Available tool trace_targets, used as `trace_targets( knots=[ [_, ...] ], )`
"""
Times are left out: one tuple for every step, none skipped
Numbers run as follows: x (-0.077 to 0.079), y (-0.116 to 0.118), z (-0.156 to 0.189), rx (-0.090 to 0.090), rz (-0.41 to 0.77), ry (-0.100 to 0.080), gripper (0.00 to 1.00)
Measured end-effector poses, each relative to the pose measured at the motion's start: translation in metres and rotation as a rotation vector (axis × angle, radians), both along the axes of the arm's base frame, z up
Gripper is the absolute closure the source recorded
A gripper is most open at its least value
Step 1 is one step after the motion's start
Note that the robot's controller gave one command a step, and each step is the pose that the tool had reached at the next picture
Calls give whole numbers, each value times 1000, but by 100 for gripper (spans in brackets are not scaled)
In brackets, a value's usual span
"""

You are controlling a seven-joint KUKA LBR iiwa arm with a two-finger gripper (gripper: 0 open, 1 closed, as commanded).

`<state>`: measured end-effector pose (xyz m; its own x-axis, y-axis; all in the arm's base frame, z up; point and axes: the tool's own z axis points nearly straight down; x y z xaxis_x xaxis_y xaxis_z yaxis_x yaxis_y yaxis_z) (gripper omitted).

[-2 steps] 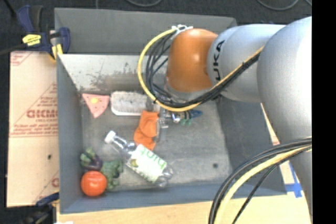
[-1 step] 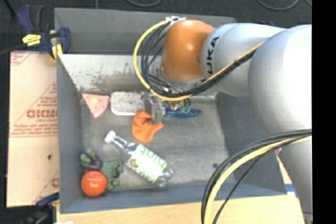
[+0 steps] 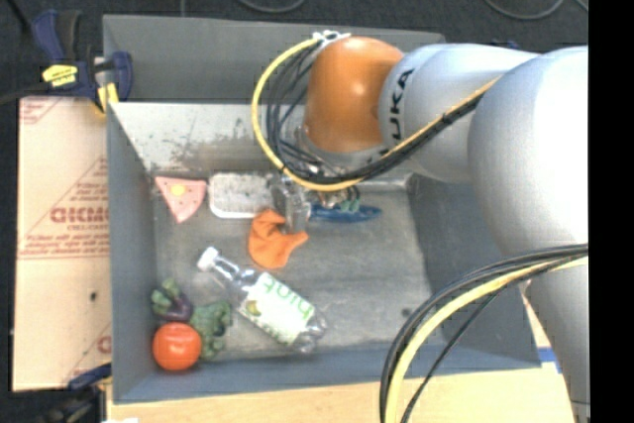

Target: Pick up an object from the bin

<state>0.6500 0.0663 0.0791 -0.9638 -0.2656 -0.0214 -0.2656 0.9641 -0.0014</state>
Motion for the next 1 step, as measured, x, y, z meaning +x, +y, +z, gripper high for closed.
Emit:
trace_targets(
  knots=[
    [2, -5, 146, 0, 7, -11, 100]
  ],
)
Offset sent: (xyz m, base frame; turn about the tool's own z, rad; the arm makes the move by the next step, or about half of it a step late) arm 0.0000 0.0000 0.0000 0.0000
